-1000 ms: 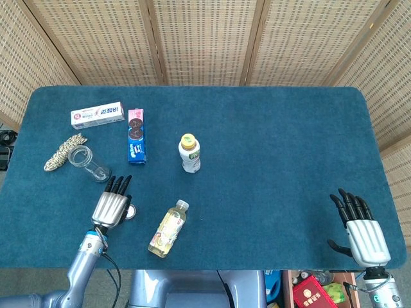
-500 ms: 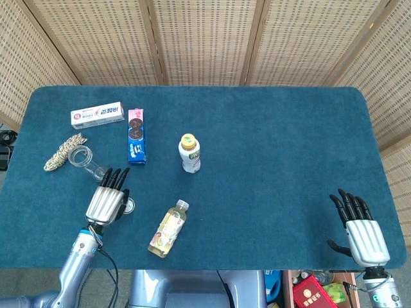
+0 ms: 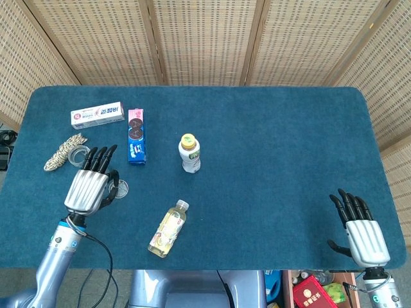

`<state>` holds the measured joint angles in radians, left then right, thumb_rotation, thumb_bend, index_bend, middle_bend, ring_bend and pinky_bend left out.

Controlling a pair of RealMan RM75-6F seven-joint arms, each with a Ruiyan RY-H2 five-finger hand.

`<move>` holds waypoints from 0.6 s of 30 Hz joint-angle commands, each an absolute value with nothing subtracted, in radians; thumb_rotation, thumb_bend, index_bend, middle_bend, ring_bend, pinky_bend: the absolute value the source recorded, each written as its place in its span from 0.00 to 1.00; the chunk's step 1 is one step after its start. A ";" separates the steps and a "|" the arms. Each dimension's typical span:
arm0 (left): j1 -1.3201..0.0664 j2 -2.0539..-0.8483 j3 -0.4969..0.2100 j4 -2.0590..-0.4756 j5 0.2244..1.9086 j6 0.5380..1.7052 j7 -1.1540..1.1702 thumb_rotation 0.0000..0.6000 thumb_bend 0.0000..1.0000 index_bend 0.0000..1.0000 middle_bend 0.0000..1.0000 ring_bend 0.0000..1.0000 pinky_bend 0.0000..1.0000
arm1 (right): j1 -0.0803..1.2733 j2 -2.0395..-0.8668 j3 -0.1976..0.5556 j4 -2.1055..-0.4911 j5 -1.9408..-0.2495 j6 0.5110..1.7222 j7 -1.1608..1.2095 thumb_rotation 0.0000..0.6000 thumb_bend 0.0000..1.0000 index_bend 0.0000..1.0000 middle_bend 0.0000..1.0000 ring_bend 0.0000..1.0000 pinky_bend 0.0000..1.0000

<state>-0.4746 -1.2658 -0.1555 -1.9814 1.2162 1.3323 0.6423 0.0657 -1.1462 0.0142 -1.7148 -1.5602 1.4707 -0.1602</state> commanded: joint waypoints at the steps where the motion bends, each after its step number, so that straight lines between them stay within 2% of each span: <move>1: -0.478 -1.211 -0.209 -2.010 1.165 1.325 0.574 1.00 0.43 0.62 0.00 0.00 0.00 | 0.066 -1.147 0.015 -1.714 -1.559 1.470 -0.160 1.00 0.00 0.08 0.00 0.00 0.12; 10: -0.517 -1.113 -0.288 -1.989 1.042 1.276 0.545 1.00 0.43 0.62 0.00 0.00 0.00 | 0.068 -1.151 0.014 -1.712 -1.556 1.464 -0.172 1.00 0.00 0.08 0.00 0.00 0.11; 18: -0.534 -1.080 -0.308 -1.945 0.976 1.256 0.515 1.00 0.43 0.62 0.00 0.00 0.00 | 0.069 -1.153 0.015 -1.711 -1.551 1.459 -0.175 1.00 0.00 0.08 0.00 0.00 0.11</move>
<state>-0.5313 -1.0839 -0.3067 -1.9519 0.9817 1.2588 0.5182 0.0692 -1.1535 0.0149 -1.7106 -1.5508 1.4595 -0.1752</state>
